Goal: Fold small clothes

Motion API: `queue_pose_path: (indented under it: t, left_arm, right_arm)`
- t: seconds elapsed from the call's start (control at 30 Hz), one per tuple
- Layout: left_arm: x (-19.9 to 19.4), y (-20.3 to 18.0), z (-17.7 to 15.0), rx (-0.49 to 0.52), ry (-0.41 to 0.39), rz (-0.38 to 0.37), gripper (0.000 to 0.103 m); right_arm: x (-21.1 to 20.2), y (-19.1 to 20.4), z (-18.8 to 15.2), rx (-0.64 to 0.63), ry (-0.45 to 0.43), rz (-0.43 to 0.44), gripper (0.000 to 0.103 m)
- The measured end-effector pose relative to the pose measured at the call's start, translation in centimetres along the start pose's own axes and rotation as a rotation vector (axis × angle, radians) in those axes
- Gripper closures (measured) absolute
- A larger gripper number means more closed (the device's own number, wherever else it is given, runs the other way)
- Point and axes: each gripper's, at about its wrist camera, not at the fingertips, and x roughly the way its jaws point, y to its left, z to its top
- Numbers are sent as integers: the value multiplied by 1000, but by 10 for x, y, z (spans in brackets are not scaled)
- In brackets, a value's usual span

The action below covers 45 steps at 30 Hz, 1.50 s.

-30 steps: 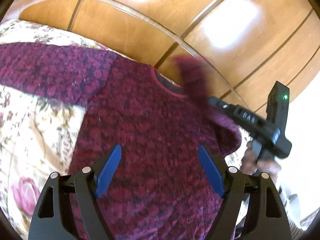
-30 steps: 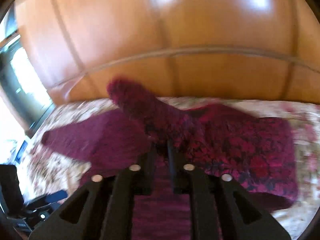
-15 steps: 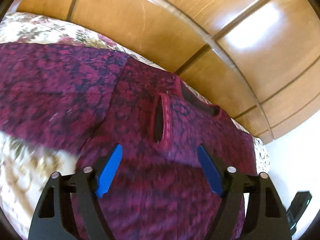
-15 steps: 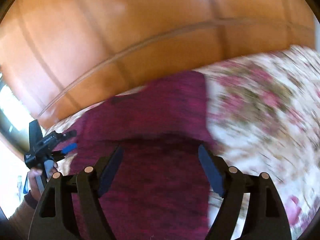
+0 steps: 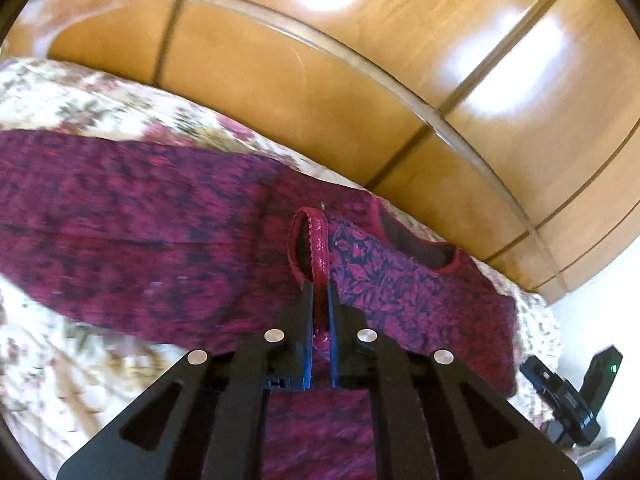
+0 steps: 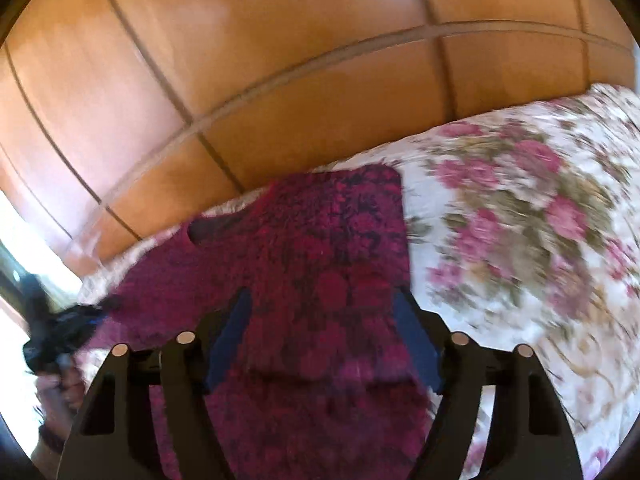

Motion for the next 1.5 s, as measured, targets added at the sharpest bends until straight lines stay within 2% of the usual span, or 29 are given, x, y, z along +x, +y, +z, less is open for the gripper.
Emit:
queue_pose_path:
  t: [0.13,0.2,0.27,0.3,0.33,0.4,0.53,0.57,0.6,0.63,0.73,0.87,0.93,1.03,1.1,1.2,1.3,1.37,1.4,1.47,1.5]
  left_arm:
    - [9,2,-11,77,23,92,100]
    - [22,8,-20,95,67,130,99]
    - [24,13,-26,87,66,129,95]
    - [20,14,-26,77,58,125,81]
    - [15,18,-27,56,52,115,59]
    - [-4,29,-28,-14,1,77,43]
    - [-37,61,-32,-81,-63,91,41]
    - [-48,75,-34,-118,-82,111,37]
    - [-57,89,-36,-155,-97,128,29]
    - [-64,98,-36,-186,-110,137,29]
    - [-95,146,-39,-307,-163,184,28]
    - [-130,210,-38,-476,-223,229,28]
    - [-140,237,-35,-551,-244,244,29]
    - [-153,279,-27,-680,-291,194,30]
    - [-153,297,-20,-728,-301,170,32]
    - [-146,319,-5,-772,-284,184,33]
    - [-137,329,9,-811,-302,209,40]
    - [-133,335,21,-793,-294,229,62]
    - [-130,337,26,-773,-279,234,85]
    - [-130,330,31,-740,-285,241,92]
    - [-132,317,35,-703,-304,229,92]
  right_arm:
    - [44,10,-12,-62,67,-137,33]
    - [45,14,-15,-81,47,-164,33]
    - [41,19,-15,-93,46,-174,31]
    - [36,21,-15,-96,47,-179,31]
    - [29,23,-15,-99,41,-175,28]
    - [12,29,-19,-112,7,-162,21]
    - [-17,48,-46,-155,-3,-120,14]
    - [-19,53,-52,-171,4,-115,14]
    - [-22,62,-64,-205,15,-110,13]
    - [-23,70,-75,-240,22,-113,11]
    - [-20,94,-109,-356,45,-141,5]
    - [-8,110,-139,-452,71,-184,3]
    - [-6,110,-147,-441,52,-196,2]
    - [1,97,-145,-343,86,-144,2]
    - [2,93,-144,-323,90,-120,2]
    - [3,95,-145,-341,84,-135,2]
    - [2,96,-145,-349,74,-140,2]
    - [2,96,-146,-345,71,-133,2]
    - [3,95,-145,-345,70,-131,2]
    - [3,95,-144,-346,70,-130,2]
    - [3,94,-145,-345,69,-128,2]
